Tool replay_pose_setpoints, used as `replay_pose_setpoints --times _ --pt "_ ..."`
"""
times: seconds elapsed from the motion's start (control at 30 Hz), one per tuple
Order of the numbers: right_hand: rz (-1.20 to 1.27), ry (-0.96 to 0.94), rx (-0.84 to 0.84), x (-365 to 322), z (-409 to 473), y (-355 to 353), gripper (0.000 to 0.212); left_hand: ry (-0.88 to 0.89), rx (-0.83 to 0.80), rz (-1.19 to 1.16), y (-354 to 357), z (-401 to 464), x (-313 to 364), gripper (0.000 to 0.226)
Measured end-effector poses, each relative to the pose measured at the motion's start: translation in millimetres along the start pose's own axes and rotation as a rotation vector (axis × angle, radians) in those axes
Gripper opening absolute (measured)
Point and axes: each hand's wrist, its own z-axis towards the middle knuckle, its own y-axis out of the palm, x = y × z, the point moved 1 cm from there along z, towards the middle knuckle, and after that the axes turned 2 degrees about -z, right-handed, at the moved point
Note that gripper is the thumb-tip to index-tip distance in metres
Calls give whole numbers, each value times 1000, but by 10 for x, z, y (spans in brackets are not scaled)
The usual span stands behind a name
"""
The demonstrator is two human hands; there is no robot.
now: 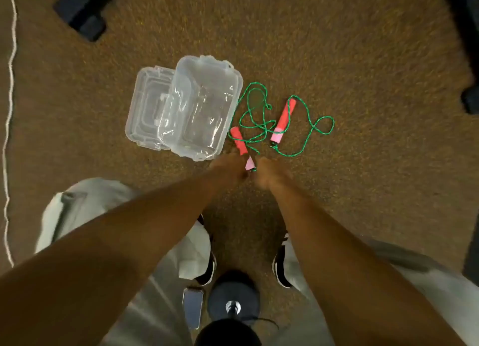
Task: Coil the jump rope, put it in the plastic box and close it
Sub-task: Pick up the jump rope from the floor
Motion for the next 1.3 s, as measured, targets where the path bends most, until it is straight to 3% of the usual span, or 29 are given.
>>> replay_pose_setpoints --times 0.17,0.37,0.5,0.7,0.83,0.93,1.07,1.17,1.3 --pt "-31 95 -33 317 467 522 43 96 92 205 408 505 -135 57" --pt "-52 96 -5 416 702 585 41 205 189 477 719 845 -51 42" --pt "-111 87 -1 427 698 628 36 189 186 530 740 894 -46 32" --pt "-149 28 18 407 561 650 42 255 147 612 826 875 -135 47" --pt "-222 21 39 469 523 712 36 273 197 631 970 876 -165 38" --pt "-219 9 63 463 493 709 37 312 213 493 917 873 -166 29" --pt "-126 6 153 441 401 610 42 477 237 4 568 764 -214 10" --pt "-68 -42 304 399 338 337 35 439 190 -229 170 657 -178 8" --pt "24 -167 481 277 79 7 29 351 172 -316 -338 331 -23 16"
